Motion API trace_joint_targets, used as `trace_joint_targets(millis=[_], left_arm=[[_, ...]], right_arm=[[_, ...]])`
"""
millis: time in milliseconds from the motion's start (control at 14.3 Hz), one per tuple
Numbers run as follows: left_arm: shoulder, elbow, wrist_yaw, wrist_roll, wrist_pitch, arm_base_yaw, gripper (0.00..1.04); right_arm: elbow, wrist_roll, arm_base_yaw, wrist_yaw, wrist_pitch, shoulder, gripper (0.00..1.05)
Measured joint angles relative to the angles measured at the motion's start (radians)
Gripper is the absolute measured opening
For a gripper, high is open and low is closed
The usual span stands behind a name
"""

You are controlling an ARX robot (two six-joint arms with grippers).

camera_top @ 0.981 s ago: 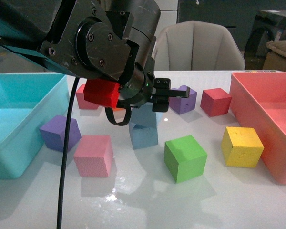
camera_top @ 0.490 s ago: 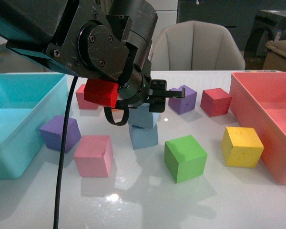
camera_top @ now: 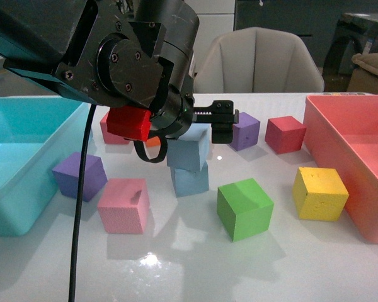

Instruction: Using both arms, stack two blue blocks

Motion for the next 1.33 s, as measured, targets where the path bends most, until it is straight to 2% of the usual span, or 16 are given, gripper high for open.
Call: trace_joint_targets(millis=[280,560,981,1051,1121,1191,1331], left_arm=[[-0.213,-0.11,-0.004,-0.014,0.135,-0.045,0.98],[-0.501,-0.361,0.013,0.044,0.274,-0.092,0.98],[-0.975,-0.695,0.017,0.113,0.245,-0.07,0.98],[-1.086,-0.776,-0.167,0.166,0.351,-0.07,0.84],[-1.167,-0.858,-0.242,0.182,0.383,-0.022,0.72],[-1.223,-0.942,-0.235,0.191,0.39,0.04,0.59],[-1.301,-1.075,-0.144,0.197,0.39,0.114,0.34]], right_arm=[[0.0,0.0,0.0,0.0,0.0,0.0,0.98],[0.0,0.0,0.0,0.0,0.0,0.0,0.98],[0.0,0.0,0.0,0.0,0.0,0.0,0.98],[0.0,0.0,0.0,0.0,0.0,0.0,0.98],[0.0,0.0,0.0,0.0,0.0,0.0,0.98],[0.0,0.0,0.0,0.0,0.0,0.0,0.98],[0.0,0.0,0.0,0.0,0.0,0.0,0.98]])
